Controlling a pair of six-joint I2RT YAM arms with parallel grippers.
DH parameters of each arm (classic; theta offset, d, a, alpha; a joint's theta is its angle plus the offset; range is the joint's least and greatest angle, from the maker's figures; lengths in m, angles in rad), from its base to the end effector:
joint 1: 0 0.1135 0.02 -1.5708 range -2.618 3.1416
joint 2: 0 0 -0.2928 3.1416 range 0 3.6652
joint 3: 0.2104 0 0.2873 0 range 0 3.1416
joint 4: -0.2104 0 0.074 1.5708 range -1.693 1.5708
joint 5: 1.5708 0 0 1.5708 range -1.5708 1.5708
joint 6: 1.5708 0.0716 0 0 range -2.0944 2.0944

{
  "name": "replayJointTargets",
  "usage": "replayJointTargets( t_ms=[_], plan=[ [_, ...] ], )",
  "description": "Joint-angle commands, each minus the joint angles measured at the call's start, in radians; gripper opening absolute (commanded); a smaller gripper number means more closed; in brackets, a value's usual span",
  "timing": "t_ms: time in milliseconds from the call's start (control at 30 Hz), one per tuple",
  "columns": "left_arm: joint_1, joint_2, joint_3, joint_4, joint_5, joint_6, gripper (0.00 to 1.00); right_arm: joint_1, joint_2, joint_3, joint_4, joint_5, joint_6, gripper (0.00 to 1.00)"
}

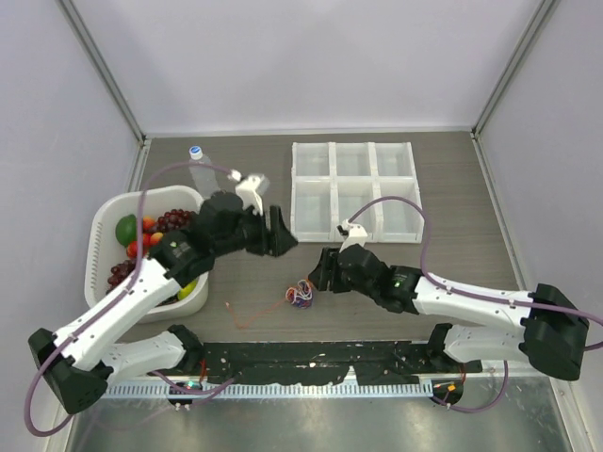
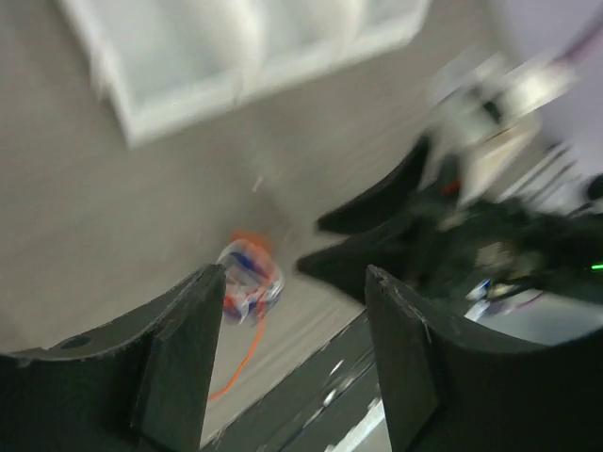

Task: Untangle the cables

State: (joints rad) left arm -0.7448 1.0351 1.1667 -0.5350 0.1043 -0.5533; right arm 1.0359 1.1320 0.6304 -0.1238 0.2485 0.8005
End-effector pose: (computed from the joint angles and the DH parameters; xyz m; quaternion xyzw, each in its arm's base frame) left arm 0.1970 -0.1917 0.4046 0.1083 0.8267 -0.3673 0.4122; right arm 0.1615 0.2380 0.2121 -0.0477 0.8840 0.2919 0.3620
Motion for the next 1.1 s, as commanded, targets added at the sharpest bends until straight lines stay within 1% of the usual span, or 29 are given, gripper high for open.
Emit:
replayJointTargets(
  t_ms=[0,33,67,100,167,233,300,333,433,500,633,733,833,900,933,967,1000,1033,1067],
  plan=[
    [-0.001,-0.098,-0.269,0.027,0.003,-0.072,0.67,0.001,0.051,-0.046,0.091,-0.103,0.034,0.59],
    [-0.002,-0.113,-0.345,0.055,0.024,-0.088,0.68,0.001,0.060,-0.057,0.148,-0.115,0.051,0.59],
    [-0.001,-0.124,-0.398,0.075,0.050,-0.103,0.68,0.001,0.064,-0.079,0.177,-0.139,0.061,0.59],
    [-0.001,-0.130,-0.436,0.095,0.075,-0.120,0.69,0.001,0.077,-0.093,0.243,-0.153,0.074,0.59],
    [-0.001,-0.144,-0.510,0.139,0.127,-0.137,0.68,0.001,0.115,-0.106,0.292,-0.189,0.088,0.59],
    [-0.001,-0.156,-0.564,0.158,0.143,-0.151,0.69,0.001,0.159,-0.100,0.312,-0.209,0.098,0.59],
    [-0.002,-0.167,-0.602,0.188,0.152,-0.149,0.73,0.001,0.201,-0.097,0.343,-0.233,0.103,0.59],
    [-0.001,-0.167,-0.617,0.207,0.162,-0.146,0.77,0.001,0.213,-0.097,0.358,-0.233,0.105,0.59],
    [-0.001,-0.138,-0.628,0.260,0.224,-0.126,0.80,0.003,0.242,-0.095,0.378,-0.233,0.115,0.59],
    [-0.001,-0.116,-0.642,0.323,0.259,-0.109,0.83,0.001,0.235,-0.097,0.372,-0.233,0.115,0.58],
    [-0.001,-0.037,-0.631,0.351,0.195,-0.045,0.84,0.000,0.190,-0.115,0.337,-0.209,0.109,0.58],
    [-0.001,0.061,-0.599,0.345,0.210,-0.010,0.81,0.000,0.161,-0.132,0.319,-0.206,0.111,0.58],
    [-0.002,0.109,-0.582,0.337,0.247,0.003,0.69,0.000,0.153,-0.152,0.328,-0.204,0.123,0.59],
    [-0.001,0.097,-0.579,0.325,0.247,-0.003,0.49,0.000,0.153,-0.156,0.334,-0.198,0.124,0.59],
    [-0.001,0.082,-0.575,0.316,0.245,-0.002,0.36,0.000,0.156,-0.155,0.337,-0.196,0.117,0.59],
    [-0.001,0.069,-0.569,0.305,0.248,-0.002,0.30,0.001,0.163,-0.147,0.340,-0.199,0.109,0.59],
    [-0.001,0.050,-0.559,0.294,0.252,-0.002,0.20,0.001,0.175,-0.141,0.342,-0.209,0.097,0.59],
    [-0.001,0.034,-0.550,0.282,0.256,-0.002,0.14,0.001,0.183,-0.132,0.354,-0.209,0.091,0.59],
    [-0.002,0.019,-0.541,0.273,0.261,-0.002,0.05,0.003,0.199,-0.127,0.365,-0.213,0.082,0.59]
  ],
)
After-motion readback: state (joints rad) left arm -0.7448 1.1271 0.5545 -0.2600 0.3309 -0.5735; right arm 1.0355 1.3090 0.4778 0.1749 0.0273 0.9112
